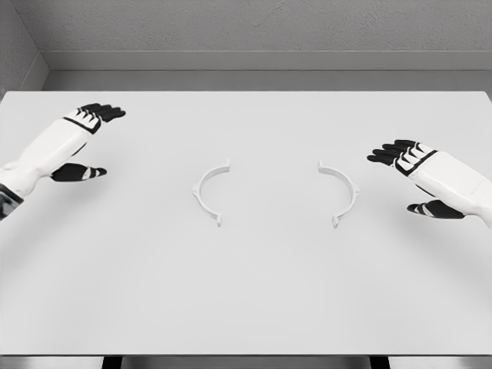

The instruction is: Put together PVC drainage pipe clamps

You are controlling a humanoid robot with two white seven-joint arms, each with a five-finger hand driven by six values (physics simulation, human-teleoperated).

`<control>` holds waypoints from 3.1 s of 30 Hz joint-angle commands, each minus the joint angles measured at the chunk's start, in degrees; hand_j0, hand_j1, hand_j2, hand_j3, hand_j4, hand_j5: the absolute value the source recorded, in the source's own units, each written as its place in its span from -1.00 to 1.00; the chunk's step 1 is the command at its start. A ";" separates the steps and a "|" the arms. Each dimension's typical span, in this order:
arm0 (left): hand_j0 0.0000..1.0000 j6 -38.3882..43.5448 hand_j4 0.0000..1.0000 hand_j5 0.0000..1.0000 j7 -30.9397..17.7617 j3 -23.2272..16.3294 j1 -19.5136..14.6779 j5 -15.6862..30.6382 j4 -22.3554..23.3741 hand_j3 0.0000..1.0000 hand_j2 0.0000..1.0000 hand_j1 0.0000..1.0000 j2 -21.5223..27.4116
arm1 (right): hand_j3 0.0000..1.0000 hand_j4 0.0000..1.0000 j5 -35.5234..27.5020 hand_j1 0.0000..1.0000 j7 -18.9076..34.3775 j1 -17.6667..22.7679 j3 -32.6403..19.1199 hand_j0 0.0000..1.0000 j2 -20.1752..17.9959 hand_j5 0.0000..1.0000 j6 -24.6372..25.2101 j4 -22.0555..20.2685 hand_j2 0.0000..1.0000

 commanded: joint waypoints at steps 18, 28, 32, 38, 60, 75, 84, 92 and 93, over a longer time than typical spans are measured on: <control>1.00 -0.01 1.00 1.00 0.03 -3.12 -3.08 -6.50 2.90 1.00 1.00 1.00 -8.12 | 1.00 1.00 9.79 1.00 -0.29 -18.37 13.51 1.00 9.52 1.00 3.10 19.06 1.00; 1.00 -0.01 1.00 1.00 -0.05 -6.46 -4.31 -6.77 3.42 1.00 1.00 1.00 -9.44 | 1.00 1.00 11.55 1.00 -0.21 -19.42 16.15 1.00 11.28 1.00 4.33 18.89 1.00; 1.00 -0.01 1.00 1.00 -0.05 -7.69 -5.36 -6.77 4.57 1.00 1.00 1.00 -10.15 | 1.00 1.00 11.55 1.00 -0.21 -19.16 16.24 1.00 11.19 1.00 4.42 18.01 1.00; 1.00 -0.01 1.00 1.00 -0.05 -9.27 -6.94 -6.77 6.67 1.00 1.00 1.00 -10.67 | 1.00 1.00 11.55 1.00 -0.21 -19.16 16.32 1.00 11.28 1.00 4.77 18.10 1.00; 1.00 -0.01 1.00 1.00 -0.05 -10.94 -7.56 -6.68 7.47 1.00 1.00 1.00 -12.08 | 1.00 1.00 11.64 1.00 -0.12 -19.51 18.61 1.00 11.89 1.00 6.79 16.52 1.00; 1.00 -0.01 1.00 1.00 -0.05 -12.35 -7.91 -6.68 7.64 1.00 1.00 1.00 -13.05 | 1.00 1.00 11.72 1.00 -0.21 -21.36 17.91 1.00 11.54 1.00 7.76 19.50 1.00; 1.00 -0.01 1.00 1.00 0.03 -12.44 -8.00 -6.68 7.73 1.00 1.00 1.00 -14.37 | 1.00 1.00 12.08 1.00 -0.21 -22.06 18.61 1.00 12.25 1.00 7.76 20.91 1.00; 1.00 -0.01 1.00 1.00 -0.05 -12.44 -8.00 -6.68 7.56 1.00 1.00 1.00 -15.16 | 1.00 1.00 13.04 1.00 -0.12 -22.59 19.22 1.00 13.21 1.00 8.46 20.38 1.00; 1.00 -0.01 1.00 1.00 -0.05 -12.44 -8.00 -6.68 7.47 1.00 1.00 1.00 -15.16 | 1.00 1.00 13.04 1.00 -0.12 -22.59 19.57 1.00 13.30 1.00 8.55 20.30 1.00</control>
